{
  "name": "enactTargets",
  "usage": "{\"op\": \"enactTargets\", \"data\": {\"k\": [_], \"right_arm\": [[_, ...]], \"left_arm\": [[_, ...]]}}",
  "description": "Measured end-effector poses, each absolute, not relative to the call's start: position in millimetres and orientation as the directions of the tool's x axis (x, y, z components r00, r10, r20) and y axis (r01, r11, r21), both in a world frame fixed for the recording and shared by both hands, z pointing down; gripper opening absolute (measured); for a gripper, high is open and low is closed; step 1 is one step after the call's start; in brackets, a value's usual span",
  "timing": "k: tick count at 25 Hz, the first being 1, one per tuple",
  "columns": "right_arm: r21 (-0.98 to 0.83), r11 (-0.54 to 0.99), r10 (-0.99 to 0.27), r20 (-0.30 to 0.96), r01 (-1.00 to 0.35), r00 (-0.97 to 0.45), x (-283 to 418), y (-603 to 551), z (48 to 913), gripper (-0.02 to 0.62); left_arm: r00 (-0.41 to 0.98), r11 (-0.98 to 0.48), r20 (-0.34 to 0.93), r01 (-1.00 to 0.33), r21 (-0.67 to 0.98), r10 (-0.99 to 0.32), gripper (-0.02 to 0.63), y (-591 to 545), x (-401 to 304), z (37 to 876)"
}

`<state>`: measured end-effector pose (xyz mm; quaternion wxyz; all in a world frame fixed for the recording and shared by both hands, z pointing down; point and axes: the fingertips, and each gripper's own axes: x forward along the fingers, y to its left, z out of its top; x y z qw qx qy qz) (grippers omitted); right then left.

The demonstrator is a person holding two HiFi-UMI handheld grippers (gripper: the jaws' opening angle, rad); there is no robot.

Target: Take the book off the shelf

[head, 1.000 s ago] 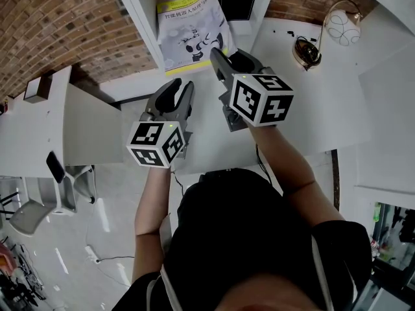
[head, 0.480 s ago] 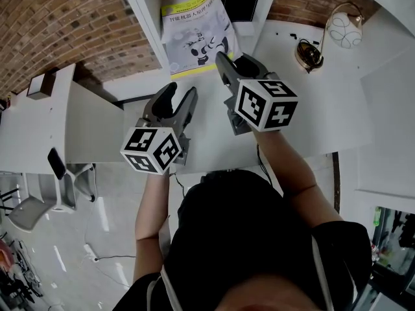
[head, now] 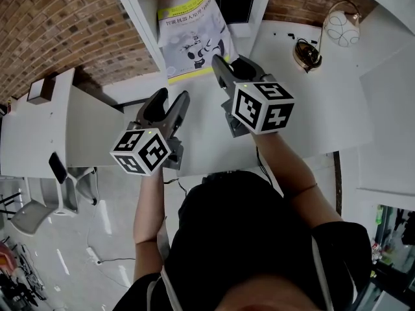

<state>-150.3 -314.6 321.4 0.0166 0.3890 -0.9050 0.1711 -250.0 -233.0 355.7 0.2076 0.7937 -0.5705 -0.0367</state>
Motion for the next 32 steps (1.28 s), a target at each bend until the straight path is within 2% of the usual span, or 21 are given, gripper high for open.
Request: {"op": "enactTargets", "data": {"k": [9,15,21,25,32], "right_arm": [[-0.277,0.646,-0.699,0.16,-0.711,-0.697,-150.2,-315.3,321.5,0.117],[-0.266,0.654,-0.695,0.16,-0.708,-0.701,-150.8,-315.0,321.3,0.12],[-0.257,0.66,-0.692,0.158,-0.706,-0.705,-151.1,-314.6,321.0,0.122],[-0.254,0.662,-0.692,0.153,-0.705,-0.705,-151.1,-315.3,321.3,0.123],[-0.256,0.66,-0.695,0.149,-0.706,-0.704,-151.1,-317.0,322.6,0.143]], "left_arm": [[0.292,-0.23,0.116,-0.899,0.373,-0.949,0.266,-260.4,-268.8,331.8],[0.334,-0.254,0.128,-0.872,0.417,-0.934,0.268,-287.4,-265.7,327.5],[0.391,-0.255,0.112,-0.766,0.591,-0.914,0.282,-307.5,-267.5,335.0],[0.383,-0.236,0.092,-0.723,0.649,-0.919,0.282,-318.2,-270.1,339.3],[0.4,-0.224,0.056,-0.619,0.752,-0.915,0.251,-332.5,-268.4,348.8]]}}
